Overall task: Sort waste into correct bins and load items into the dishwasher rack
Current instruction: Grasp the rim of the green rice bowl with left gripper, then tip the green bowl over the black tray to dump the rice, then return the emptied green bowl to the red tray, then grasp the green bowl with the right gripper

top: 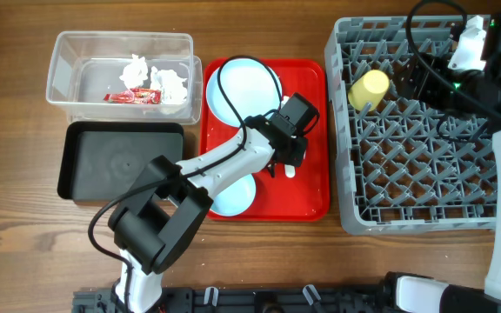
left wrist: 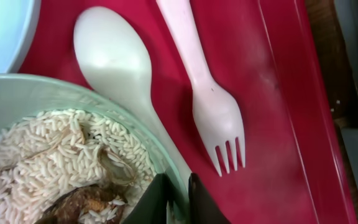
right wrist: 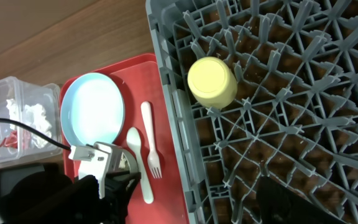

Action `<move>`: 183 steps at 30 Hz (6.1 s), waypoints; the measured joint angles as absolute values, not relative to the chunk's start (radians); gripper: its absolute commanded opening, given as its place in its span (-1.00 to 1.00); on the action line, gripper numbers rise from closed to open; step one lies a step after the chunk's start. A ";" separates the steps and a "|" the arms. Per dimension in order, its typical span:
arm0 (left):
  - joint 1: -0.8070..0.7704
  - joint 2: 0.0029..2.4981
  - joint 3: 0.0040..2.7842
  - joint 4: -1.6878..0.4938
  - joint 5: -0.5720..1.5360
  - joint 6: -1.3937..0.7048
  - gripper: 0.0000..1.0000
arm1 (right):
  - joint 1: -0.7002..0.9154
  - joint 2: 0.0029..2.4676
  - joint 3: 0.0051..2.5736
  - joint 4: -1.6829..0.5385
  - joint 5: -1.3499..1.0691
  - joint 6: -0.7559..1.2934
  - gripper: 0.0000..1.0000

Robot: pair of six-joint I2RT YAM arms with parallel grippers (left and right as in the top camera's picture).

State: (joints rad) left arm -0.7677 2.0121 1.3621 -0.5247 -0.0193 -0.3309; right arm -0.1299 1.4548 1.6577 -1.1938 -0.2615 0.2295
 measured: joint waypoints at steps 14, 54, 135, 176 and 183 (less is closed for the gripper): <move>-0.769 1.952 1.451 -0.735 -0.033 -0.355 -0.92 | -0.130 1.455 1.658 -1.197 -0.262 0.229 0.66; 0.395 1.648 1.139 -1.049 0.967 0.018 -0.92 | -0.130 1.455 1.658 -1.216 -0.262 0.203 0.66; -0.867 1.821 1.266 -0.451 -0.180 -0.358 -0.92 | -0.130 1.455 1.657 -1.226 -0.262 0.147 0.68; -0.276 1.240 1.270 -0.921 -0.108 -0.562 1.00 | 0.414 1.767 1.413 -0.955 -0.200 0.300 0.40; -0.276 1.253 1.270 -0.947 -0.107 -0.562 1.00 | 0.433 1.898 1.412 -0.929 -0.115 0.351 0.02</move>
State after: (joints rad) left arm -0.2764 1.2533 1.2697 -0.9466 -0.1066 -0.5625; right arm 0.4332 1.8980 1.4124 -0.9287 -0.1150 0.3508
